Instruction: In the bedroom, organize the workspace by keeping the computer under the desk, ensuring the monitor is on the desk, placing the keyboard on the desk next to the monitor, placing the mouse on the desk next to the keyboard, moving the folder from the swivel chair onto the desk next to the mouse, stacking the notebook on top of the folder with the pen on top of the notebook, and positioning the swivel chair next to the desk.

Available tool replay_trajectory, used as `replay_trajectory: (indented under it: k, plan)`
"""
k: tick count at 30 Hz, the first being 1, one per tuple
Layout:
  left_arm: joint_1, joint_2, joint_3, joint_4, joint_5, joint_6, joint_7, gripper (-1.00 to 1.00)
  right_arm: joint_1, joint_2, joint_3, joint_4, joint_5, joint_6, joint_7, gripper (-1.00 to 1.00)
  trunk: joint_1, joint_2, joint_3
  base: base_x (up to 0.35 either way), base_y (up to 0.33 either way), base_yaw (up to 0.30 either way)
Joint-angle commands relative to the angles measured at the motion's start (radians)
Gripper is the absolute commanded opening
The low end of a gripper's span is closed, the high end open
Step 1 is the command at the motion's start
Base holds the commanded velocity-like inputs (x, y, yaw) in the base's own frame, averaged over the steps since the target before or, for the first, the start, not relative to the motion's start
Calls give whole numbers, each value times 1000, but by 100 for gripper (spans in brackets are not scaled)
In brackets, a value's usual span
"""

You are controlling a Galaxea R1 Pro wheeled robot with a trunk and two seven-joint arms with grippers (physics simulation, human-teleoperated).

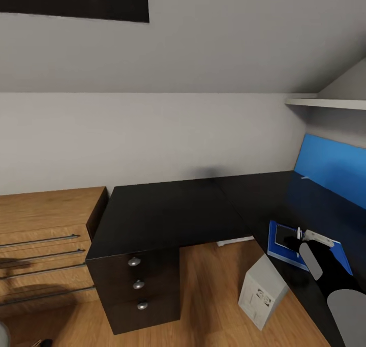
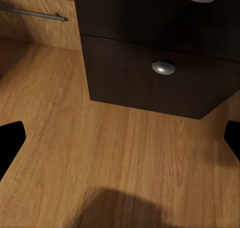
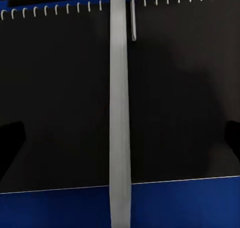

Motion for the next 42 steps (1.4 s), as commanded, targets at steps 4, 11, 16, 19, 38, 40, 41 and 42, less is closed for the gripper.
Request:
replay_trajectory:
  k: [4, 11, 16, 19, 38, 40, 41, 42]
  plan:
    - [-1, 1, -4, -1, 11, -7, 4, 100, 0, 0, 1, -5, -12, 2, -7, 100, 0, -1, -1, 0, 0, 0]
    - [-1, 2, -3, 0, 10, -7, 3, 100, 0, 0, 1, -8, -12, 2, -7, 100, -8, 13, 5, 0, 0, 0]
    - [-1, 1, -3, 2, 10, -7, 3, 100, 0, 0, 1, -11, -12, 2, -7, 100, -27, 48, 21, 0, 0, 0]
    - [-1, 1, -3, 3, 12, -7, 4, 100, 0, 1, -2, -33, -13, 1, -6, 100, -38, 69, 30, 0, 0, 0]
    - [-1, -17, -2, 58, 10, -1, 4, 100, 66, 224, 72, -280, 97, -3, -123, 100, -88, 160, 71, 0, 0, 0]
    - [-1, -17, -1, 63, 11, -1, 5, 100, 108, 286, 81, -318, 148, -4, -133, 100, -88, 160, 71, -7, 0, 0]
    - [-1, -17, 0, 68, 11, -2, 6, 100, 124, 306, 84, -323, 165, -7, -132, 100, -88, 160, 71, -87, 5, 0]
    - [-1, -18, 0, 72, 12, -1, 6, 100, 144, 323, 95, -321, 177, -16, -131, 100, -88, 160, 71, -171, 25, 0]
